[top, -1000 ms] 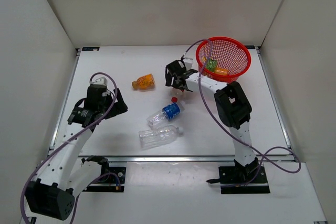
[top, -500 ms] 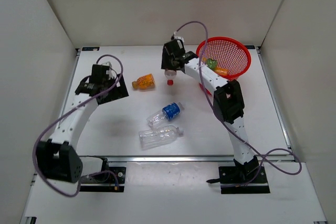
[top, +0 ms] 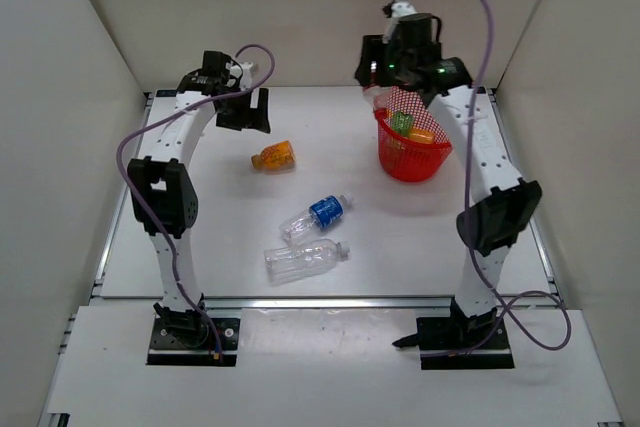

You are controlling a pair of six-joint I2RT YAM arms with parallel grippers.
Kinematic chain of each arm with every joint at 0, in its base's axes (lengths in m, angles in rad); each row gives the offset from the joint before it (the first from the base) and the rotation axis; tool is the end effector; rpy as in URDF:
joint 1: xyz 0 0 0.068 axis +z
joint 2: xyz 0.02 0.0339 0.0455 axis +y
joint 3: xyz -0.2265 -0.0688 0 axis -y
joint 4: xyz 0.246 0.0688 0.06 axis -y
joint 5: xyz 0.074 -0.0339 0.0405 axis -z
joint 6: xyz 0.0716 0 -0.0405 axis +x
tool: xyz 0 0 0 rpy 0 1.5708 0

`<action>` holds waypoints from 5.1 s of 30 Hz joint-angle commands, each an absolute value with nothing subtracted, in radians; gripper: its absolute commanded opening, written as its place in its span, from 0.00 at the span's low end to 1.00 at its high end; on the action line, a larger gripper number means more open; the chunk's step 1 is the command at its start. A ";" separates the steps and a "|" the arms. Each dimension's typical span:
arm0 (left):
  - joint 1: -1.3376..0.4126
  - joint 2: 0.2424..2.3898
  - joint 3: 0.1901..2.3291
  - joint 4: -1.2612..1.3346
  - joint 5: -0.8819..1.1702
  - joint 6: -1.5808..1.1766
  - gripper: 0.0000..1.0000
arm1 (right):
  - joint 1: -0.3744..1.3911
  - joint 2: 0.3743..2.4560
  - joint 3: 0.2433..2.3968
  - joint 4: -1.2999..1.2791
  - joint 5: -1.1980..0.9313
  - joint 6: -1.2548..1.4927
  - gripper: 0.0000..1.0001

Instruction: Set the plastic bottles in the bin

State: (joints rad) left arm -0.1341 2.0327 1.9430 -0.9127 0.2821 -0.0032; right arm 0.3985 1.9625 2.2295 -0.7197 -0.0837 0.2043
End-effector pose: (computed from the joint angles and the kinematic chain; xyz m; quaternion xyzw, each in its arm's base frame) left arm 0.4415 -0.0797 0.2337 0.1015 0.9457 -0.1537 0.2677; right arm 0.4204 0.1835 0.3820 -0.1042 0.8409 0.1912 0.4955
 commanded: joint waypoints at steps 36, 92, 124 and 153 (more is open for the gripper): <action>-0.265 2.479 2.283 -1.069 0.285 0.425 0.92 | -0.043 1.588 1.968 -0.993 -0.244 0.155 0.99; -0.608 1.304 1.245 -0.575 -0.166 -0.489 0.99 | 0.634 1.159 1.128 -0.698 -0.055 0.486 0.99; -0.402 0.709 0.850 -1.014 -0.094 -0.390 0.98 | 0.732 1.971 1.397 -0.377 0.086 1.085 0.84; -0.583 1.215 0.928 -0.657 0.311 -0.164 0.98 | 0.160 1.577 1.781 -0.374 0.264 0.187 0.28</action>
State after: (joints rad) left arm -0.5522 1.1645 0.8783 -0.7219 0.2443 -0.2268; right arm 0.1909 1.5372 1.8381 -0.4019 0.2077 0.2981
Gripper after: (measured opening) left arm 0.985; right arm 0.569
